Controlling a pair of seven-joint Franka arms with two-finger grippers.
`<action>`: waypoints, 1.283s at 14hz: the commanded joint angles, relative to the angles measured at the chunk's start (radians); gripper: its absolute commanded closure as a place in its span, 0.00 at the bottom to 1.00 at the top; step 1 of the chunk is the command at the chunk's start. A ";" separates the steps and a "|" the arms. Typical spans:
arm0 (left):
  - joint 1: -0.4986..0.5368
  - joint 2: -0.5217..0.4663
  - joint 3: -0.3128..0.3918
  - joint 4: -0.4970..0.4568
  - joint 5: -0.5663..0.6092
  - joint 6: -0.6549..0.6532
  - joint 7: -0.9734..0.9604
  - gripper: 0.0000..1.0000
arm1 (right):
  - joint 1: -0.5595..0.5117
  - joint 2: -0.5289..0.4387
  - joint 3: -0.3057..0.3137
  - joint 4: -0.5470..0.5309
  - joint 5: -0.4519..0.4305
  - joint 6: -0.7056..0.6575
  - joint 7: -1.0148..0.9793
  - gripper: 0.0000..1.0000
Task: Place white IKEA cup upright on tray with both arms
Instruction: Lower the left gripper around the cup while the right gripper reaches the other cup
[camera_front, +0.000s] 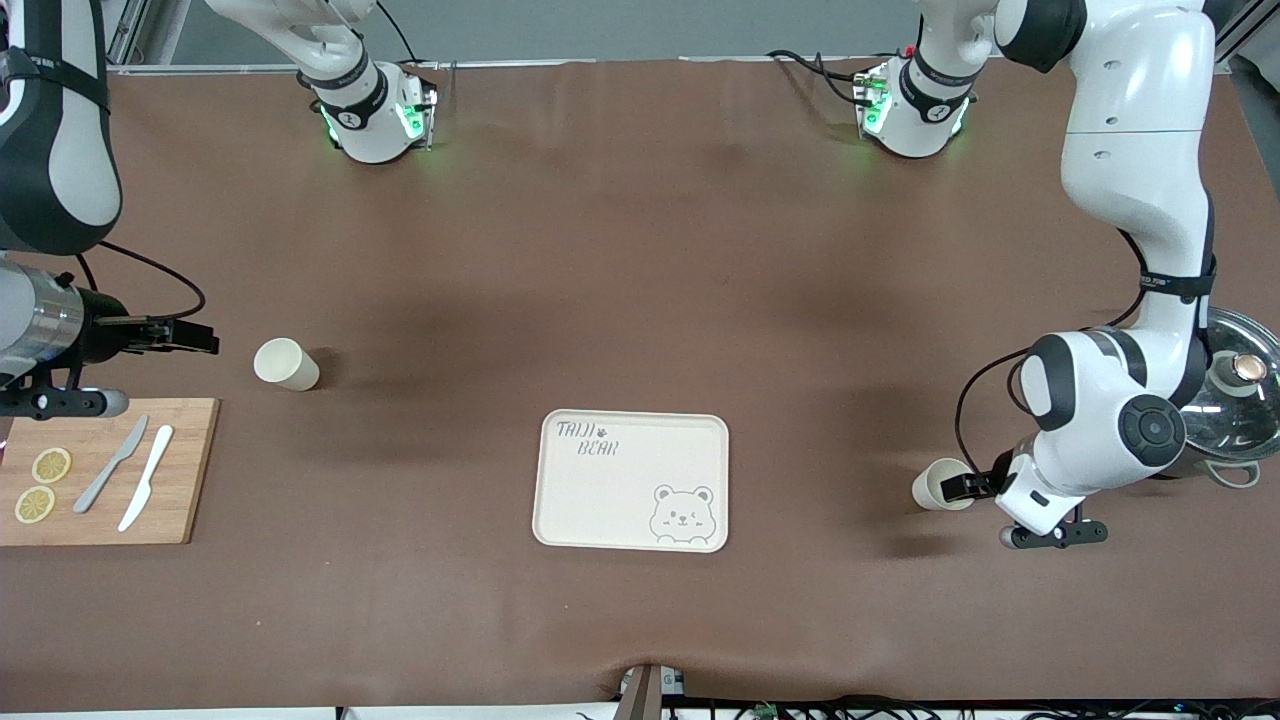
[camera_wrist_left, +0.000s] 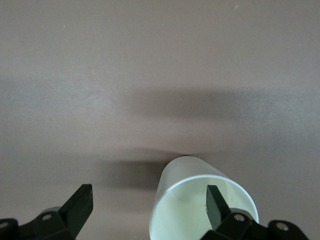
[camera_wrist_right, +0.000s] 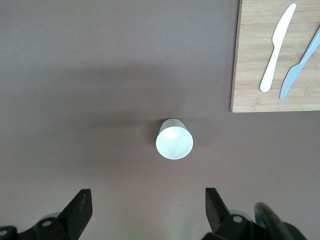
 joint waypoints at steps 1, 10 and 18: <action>-0.006 0.011 0.001 0.004 0.017 0.033 0.015 0.00 | -0.018 0.015 0.007 0.025 -0.015 -0.016 -0.002 0.00; -0.023 0.031 -0.001 -0.001 0.009 0.085 0.102 0.00 | -0.053 0.071 0.009 0.026 -0.009 -0.005 0.169 0.00; -0.005 0.016 -0.001 -0.041 0.002 0.082 0.095 0.00 | -0.110 0.118 0.007 -0.062 -0.006 0.070 0.226 0.00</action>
